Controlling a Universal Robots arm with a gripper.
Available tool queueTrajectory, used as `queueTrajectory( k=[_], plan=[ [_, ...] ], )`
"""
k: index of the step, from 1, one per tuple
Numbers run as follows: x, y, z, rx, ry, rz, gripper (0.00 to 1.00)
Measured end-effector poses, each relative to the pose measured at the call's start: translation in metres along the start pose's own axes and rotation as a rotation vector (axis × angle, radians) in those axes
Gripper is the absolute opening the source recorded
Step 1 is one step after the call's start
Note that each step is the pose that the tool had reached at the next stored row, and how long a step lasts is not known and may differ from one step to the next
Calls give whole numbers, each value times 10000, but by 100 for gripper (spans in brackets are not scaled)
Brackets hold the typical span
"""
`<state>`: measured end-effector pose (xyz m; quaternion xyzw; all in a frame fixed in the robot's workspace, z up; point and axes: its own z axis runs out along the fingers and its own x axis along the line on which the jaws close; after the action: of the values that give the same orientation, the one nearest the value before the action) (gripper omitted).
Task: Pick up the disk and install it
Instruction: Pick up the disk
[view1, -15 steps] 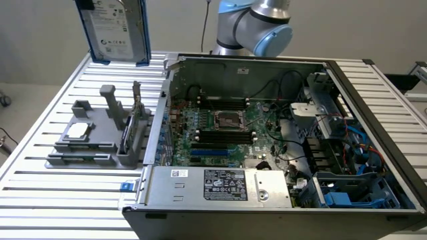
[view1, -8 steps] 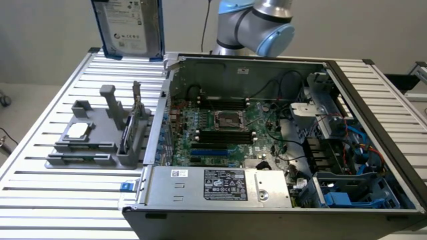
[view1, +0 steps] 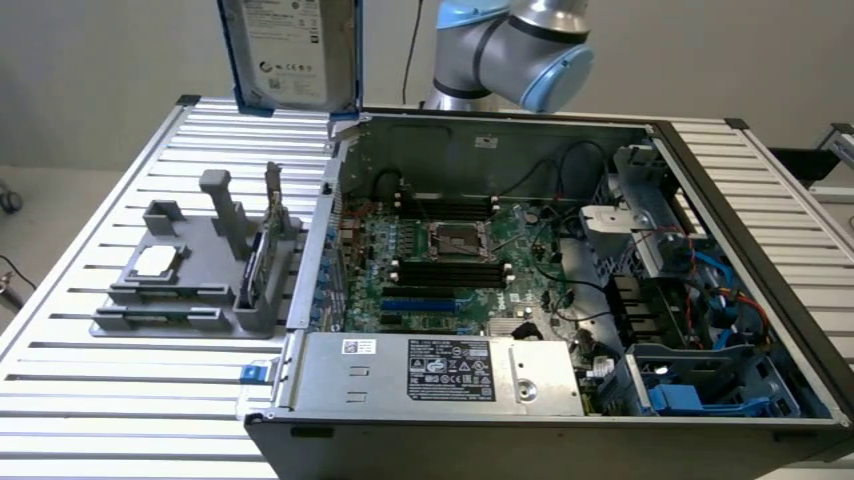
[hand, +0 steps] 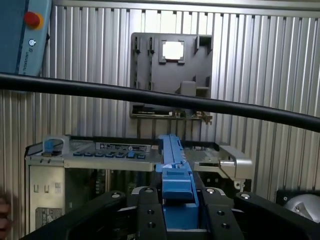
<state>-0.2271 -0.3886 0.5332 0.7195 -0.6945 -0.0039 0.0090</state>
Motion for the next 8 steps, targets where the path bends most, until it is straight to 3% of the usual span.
queueTrajectory(
  k=[8],
  plan=[
    [181, -292, -70, -21, 1, 0, 33]
  ],
)
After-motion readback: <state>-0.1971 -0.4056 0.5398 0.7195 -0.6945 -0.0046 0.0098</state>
